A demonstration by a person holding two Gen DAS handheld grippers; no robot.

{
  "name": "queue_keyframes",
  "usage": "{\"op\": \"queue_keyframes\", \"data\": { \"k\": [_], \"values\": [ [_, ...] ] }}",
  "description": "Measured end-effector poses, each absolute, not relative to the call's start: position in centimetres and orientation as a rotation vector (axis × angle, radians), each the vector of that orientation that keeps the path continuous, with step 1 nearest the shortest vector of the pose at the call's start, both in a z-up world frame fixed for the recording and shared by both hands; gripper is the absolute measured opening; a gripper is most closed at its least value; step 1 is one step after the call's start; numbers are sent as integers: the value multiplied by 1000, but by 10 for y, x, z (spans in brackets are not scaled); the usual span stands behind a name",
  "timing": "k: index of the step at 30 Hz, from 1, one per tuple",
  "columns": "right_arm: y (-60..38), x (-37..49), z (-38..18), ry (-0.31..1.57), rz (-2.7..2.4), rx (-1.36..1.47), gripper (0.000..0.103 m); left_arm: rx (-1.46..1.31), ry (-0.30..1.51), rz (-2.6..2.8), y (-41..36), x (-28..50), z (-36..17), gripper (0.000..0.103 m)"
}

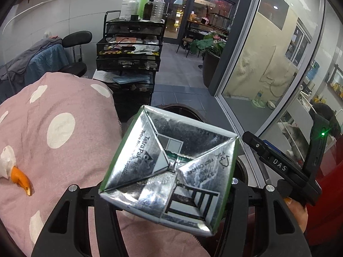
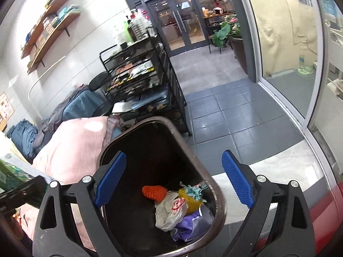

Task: Collect trash
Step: 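Lower the green juice carton into the black bin and open the left tool, then move both open tools back over the white tissue and orange peel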

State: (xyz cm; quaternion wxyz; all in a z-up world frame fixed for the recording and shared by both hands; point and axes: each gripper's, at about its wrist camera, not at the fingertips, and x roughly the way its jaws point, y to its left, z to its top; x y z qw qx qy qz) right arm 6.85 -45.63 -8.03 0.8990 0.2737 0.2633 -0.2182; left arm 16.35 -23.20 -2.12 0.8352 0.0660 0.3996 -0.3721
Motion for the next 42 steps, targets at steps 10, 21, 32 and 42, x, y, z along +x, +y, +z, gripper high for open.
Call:
{"op": "queue_keyframes", "data": {
  "k": [10,21,32,42],
  "values": [
    [-471,54,-73,499,-508,567,90,201,934,-782,-278,173,-44,56],
    [-485,45,-70,479,-549,579,90,314,1052,-779,-321,180,-77,57],
    [-486,43,-74,493,-547,583,90,432,1079,-745,-331,173,-88,80],
    [-471,54,-76,500,-453,547,93,388,860,-734,-282,144,-41,87]
  ]
}}
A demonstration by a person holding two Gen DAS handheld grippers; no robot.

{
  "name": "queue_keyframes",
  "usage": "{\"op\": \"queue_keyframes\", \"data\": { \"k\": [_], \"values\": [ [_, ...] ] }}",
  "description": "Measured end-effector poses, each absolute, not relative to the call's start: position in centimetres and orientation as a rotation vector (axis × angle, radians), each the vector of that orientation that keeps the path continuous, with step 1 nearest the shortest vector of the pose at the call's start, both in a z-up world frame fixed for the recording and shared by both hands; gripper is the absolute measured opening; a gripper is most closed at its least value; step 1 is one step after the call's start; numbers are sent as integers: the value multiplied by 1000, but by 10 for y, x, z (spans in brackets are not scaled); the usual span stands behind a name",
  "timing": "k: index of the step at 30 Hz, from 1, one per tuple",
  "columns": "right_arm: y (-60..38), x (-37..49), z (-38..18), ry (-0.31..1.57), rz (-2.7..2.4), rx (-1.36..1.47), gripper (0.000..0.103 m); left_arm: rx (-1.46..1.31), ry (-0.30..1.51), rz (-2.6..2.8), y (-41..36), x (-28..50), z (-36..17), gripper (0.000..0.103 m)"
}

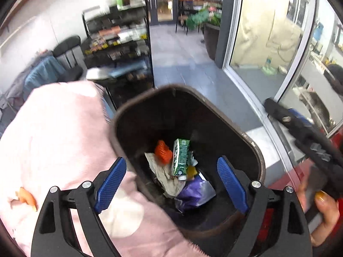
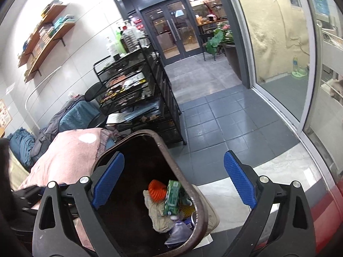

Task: Collect trash
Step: 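Move both open tools back over the white tissue and orange peel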

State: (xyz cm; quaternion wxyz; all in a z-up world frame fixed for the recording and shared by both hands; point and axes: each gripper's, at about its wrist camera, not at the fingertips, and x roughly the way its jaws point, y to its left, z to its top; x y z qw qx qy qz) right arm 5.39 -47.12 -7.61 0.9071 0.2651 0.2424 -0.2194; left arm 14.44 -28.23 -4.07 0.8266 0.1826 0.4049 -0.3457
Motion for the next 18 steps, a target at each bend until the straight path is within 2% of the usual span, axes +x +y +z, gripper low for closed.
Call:
{"op": "queue_keyframes", "data": {
  "k": [9,18],
  "values": [
    [-444,72,-79,539,-351,528,95,307,599,-617,-206,118,-2,98],
    [-403,99,-73,589,-237,489,95,289,582,-518,-155,119,-4,98]
  ]
}}
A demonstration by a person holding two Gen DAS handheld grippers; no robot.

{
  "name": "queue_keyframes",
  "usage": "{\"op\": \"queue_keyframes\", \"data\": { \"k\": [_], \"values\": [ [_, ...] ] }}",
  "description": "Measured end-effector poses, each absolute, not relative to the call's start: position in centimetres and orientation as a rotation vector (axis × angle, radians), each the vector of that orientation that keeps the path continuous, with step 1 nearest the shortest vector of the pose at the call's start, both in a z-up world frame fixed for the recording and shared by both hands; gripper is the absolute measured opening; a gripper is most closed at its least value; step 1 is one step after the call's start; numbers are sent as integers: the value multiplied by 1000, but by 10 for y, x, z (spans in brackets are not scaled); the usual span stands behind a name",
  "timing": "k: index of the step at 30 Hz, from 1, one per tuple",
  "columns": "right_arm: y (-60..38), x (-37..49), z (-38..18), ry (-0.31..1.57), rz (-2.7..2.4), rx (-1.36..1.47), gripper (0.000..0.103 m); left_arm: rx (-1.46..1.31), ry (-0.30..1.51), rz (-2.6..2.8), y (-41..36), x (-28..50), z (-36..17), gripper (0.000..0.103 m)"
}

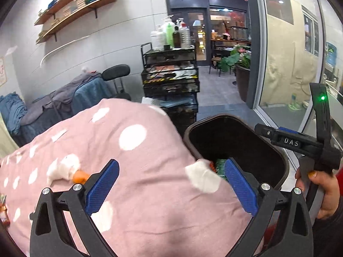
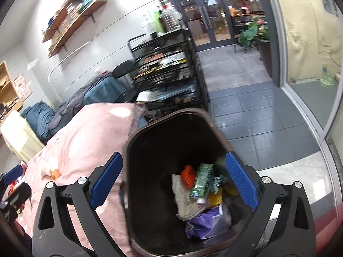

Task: Collect trash
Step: 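Move both open tools back over the white tissue and orange peel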

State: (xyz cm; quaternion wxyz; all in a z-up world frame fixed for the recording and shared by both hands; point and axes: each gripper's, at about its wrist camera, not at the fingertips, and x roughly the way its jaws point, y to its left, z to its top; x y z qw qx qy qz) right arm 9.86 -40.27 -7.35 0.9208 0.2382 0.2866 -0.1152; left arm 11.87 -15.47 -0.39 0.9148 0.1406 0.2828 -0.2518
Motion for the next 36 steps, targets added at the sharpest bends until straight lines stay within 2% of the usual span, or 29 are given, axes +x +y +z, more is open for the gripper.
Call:
{"op": "queue_keyframes", "data": {
  "k": [27,36],
  "values": [
    [-193,213,-39,800,343,199,95,203,742,-128,20,172,-37,98],
    [-125,264,-45,910,425,65,95,168,803,-62,66,204,-47,98]
  ]
}}
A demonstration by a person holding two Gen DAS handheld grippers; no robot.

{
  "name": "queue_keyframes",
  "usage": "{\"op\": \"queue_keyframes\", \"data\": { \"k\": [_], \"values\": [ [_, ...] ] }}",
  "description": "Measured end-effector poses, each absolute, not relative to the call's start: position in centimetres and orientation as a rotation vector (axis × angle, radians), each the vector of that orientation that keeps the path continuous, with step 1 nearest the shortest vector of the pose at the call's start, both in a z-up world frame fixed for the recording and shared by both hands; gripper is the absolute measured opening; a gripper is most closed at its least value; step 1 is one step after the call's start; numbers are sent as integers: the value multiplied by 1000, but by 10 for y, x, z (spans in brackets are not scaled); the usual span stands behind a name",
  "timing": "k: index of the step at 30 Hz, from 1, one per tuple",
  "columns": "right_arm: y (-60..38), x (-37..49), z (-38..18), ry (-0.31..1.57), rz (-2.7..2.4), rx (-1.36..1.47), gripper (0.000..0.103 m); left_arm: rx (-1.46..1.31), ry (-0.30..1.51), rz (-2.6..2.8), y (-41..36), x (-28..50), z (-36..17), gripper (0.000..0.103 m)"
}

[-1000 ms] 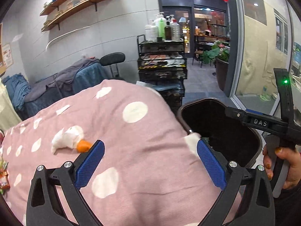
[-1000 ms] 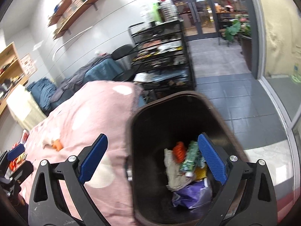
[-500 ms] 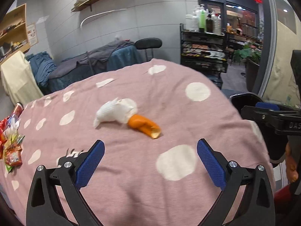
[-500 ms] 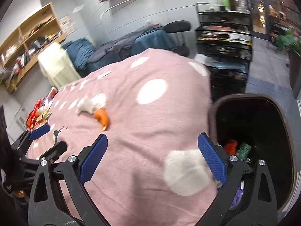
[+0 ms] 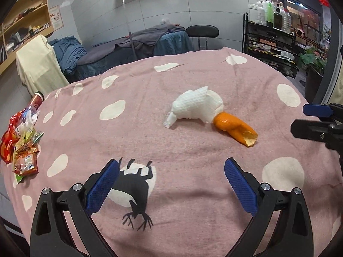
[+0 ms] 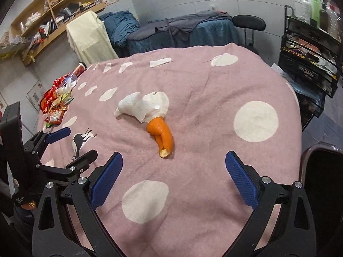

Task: Collect trash
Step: 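Move both open tools back over the white tissue and orange peel, then grasp the orange peel with the right tool while the left tool grasps the white tissue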

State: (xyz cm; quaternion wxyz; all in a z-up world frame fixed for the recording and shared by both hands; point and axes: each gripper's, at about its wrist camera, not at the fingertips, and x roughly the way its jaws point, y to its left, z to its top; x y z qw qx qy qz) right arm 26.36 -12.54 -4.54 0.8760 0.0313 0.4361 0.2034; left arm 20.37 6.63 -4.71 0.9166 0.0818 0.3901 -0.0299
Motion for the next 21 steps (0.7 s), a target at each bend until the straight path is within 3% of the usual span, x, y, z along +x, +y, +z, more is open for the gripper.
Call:
{"op": "queue_keyframes", "data": {
  "k": [6,10,11,14,15,21],
  "values": [
    [-80,302,-66,1018,449,-104,94,106,824,-62,92,225,-46,97],
    [-61,328,-87,1106,488,-143,80,100,832,-77,99,239,-47,97],
    [-59,334,-92,1124,494,-136,73,99,838,-87,99,244,-47,97],
    [-58,340,-104,1153,486,-144,35,135,843,-103,91,256,-50,97],
    [-59,339,-104,1147,492,-136,27,163,842,-105,86,261,-51,97],
    [-85,323,-88,1065,462,-53,20,249,854,-155,61,287,-57,97]
  ]
}}
